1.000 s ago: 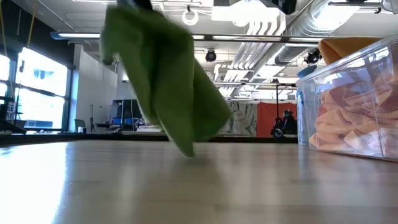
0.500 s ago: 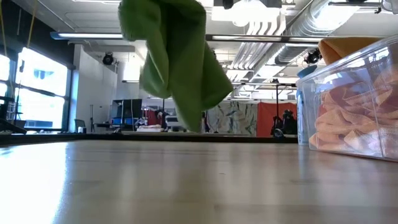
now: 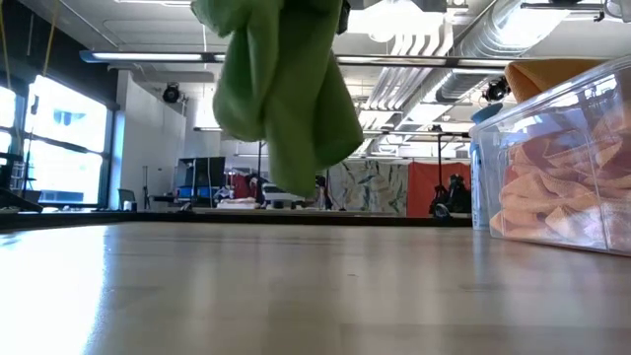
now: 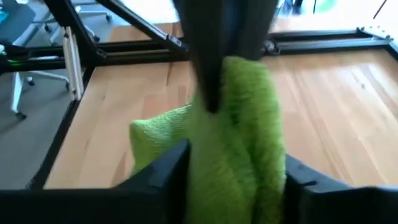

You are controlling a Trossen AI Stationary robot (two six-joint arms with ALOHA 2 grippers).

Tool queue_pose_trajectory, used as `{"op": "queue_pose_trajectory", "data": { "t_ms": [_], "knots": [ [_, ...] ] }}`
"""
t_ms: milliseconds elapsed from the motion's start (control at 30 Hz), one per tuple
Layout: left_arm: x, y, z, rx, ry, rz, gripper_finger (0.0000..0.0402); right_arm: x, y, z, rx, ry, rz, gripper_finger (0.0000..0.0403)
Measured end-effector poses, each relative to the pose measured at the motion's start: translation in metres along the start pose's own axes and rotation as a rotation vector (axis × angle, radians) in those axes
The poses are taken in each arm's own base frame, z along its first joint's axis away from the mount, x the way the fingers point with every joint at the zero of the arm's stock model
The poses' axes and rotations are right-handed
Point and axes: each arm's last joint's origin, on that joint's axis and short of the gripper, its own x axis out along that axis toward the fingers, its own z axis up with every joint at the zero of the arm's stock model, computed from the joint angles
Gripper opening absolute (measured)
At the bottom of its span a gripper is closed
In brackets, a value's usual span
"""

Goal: Sort microfiber towel by color & place in baskets
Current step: Put the green towel into the bottom transparent bin

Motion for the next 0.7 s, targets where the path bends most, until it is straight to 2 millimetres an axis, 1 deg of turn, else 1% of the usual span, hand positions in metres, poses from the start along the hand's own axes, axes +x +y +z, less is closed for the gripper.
{"op": "queue_pose_trajectory", "data": {
  "t_ms": [67, 167, 200, 233, 367, 467, 600, 700],
  "knots": [
    [0.0, 0.0, 0.0, -0.005, -0.006, 0.01, 0.0004, -0.003, 0.001, 0.003, 0.011, 0.022, -0.002, 0.0123],
    [0.0, 0.001, 0.001, -0.019, -0.011, 0.022, 0.0016, -0.008, 0.001, 0.007, 0.005, 0.048, -0.007, 0.0033],
    [0.0, 0.001, 0.001, -0.018, -0.011, 0.022, 0.0022, -0.009, 0.001, 0.008, 0.001, 0.06, -0.009, 0.0018],
    [0.0, 0.001, 0.001, -0.018, -0.011, 0.022, 0.0028, -0.01, 0.001, 0.009, -0.001, 0.072, -0.012, 0.0016],
    [-0.002, 0.001, 0.001, -0.019, -0.015, 0.02, 0.0055, -0.018, 0.0, 0.007, 0.053, 0.178, -0.037, 0.0047],
    [-0.006, 0.001, 0.001, -0.02, -0.019, 0.019, 0.0076, -0.029, 0.004, 0.009, 0.086, 0.255, -0.05, 0.004],
    [-0.015, 0.004, -0.002, -0.017, 0.0, 0.026, 0.0099, -0.054, 0.019, 0.02, 0.109, 0.31, -0.033, 0.0008],
    [-0.02, 0.006, -0.008, -0.008, 0.053, 0.047, 0.0107, -0.078, 0.035, 0.03, 0.163, 0.355, -0.024, 0.0015]
  ]
}}
